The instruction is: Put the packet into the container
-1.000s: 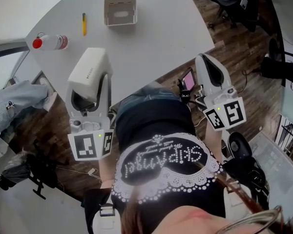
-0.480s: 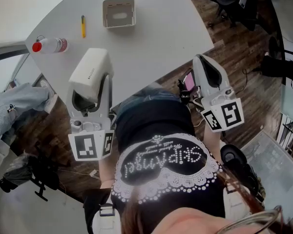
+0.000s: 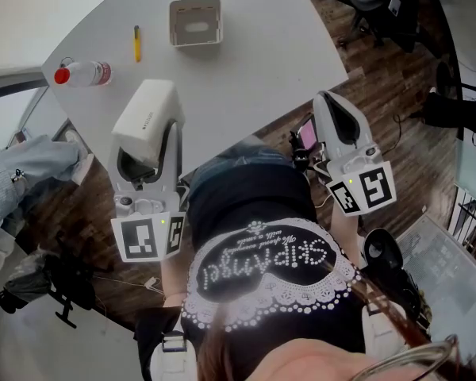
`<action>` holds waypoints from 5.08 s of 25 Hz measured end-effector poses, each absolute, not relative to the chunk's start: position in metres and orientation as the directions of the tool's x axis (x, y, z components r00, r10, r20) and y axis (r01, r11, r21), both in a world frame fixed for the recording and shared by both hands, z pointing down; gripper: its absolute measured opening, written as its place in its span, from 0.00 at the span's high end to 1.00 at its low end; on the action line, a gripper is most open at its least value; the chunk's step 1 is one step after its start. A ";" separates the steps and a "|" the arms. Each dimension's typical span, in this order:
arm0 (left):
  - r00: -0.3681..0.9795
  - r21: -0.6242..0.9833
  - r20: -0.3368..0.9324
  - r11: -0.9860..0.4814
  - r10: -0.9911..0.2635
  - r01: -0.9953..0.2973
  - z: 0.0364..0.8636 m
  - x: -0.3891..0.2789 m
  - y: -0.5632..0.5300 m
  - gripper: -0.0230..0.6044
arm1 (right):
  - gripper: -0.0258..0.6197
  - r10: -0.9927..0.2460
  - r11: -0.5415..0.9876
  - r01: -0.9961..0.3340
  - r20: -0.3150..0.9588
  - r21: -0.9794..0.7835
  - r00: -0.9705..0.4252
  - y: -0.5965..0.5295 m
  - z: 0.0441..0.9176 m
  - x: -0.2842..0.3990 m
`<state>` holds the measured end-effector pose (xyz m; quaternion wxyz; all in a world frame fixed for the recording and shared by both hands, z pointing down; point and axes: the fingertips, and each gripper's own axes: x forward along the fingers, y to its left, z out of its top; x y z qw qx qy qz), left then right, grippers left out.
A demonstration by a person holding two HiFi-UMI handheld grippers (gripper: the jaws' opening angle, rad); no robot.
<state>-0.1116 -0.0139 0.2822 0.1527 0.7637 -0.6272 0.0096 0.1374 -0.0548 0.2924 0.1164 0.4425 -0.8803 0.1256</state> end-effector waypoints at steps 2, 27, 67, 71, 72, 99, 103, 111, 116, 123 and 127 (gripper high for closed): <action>0.215 0.222 0.203 -0.168 -0.955 -0.960 0.282 -0.110 -0.014 0.51 | 0.96 -0.749 0.580 -0.806 0.312 -0.119 -0.585 -0.055 0.291 0.137; 0.216 0.228 0.200 -0.169 -0.956 -0.959 0.279 -0.112 -0.012 0.51 | 0.96 -0.726 0.616 -0.781 0.309 -0.104 -0.614 -0.050 0.290 0.125; 0.230 0.220 0.203 -0.185 -0.952 -0.958 0.282 -0.109 -0.018 0.51 | 0.96 -0.734 0.610 -0.788 0.318 -0.081 -0.600 -0.048 0.291 0.130; 0.248 0.204 0.161 -0.214 -0.955 -0.955 0.275 -0.106 -0.034 0.51 | 0.96 -0.741 0.600 -0.796 0.317 -0.084 -0.592 -0.049 0.291 0.134; 0.252 0.198 0.151 -0.220 -0.956 -0.955 0.274 -0.106 -0.039 0.51 | 0.96 -0.742 0.598 -0.797 0.317 -0.085 -0.591 -0.050 0.290 0.135; 0.317 0.173 0.151 -0.290 -0.936 -0.941 0.297 -0.092 -0.110 0.51 | 0.96 -0.743 0.575 -0.811 0.346 -0.107 -0.572 -0.066 0.301 0.138; 0.308 0.179 0.158 -0.279 -0.938 -0.943 0.302 -0.093 -0.114 0.51 | 0.96 -0.735 0.580 -0.807 0.353 -0.114 -0.579 -0.070 0.305 0.138; 0.289 0.188 0.177 -0.256 -0.941 -0.948 0.310 -0.101 -0.125 0.51 | 0.96 -0.722 0.586 -0.800 0.365 -0.129 -0.587 -0.079 0.310 0.133; 0.294 0.199 0.185 -0.257 -0.938 -0.946 0.315 -0.100 -0.131 0.51 | 0.96 -0.720 0.580 -0.803 0.375 -0.136 -0.584 -0.082 0.314 0.135; 0.281 0.204 0.198 -0.241 -0.939 -0.949 0.321 -0.102 -0.142 0.51 | 0.96 -0.720 0.577 -0.804 0.377 -0.141 -0.583 -0.092 0.316 0.139; 0.282 0.202 0.206 -0.241 -0.937 -0.949 0.328 -0.103 -0.149 0.51 | 0.96 -0.714 0.583 -0.799 0.377 -0.147 -0.590 -0.094 0.317 0.136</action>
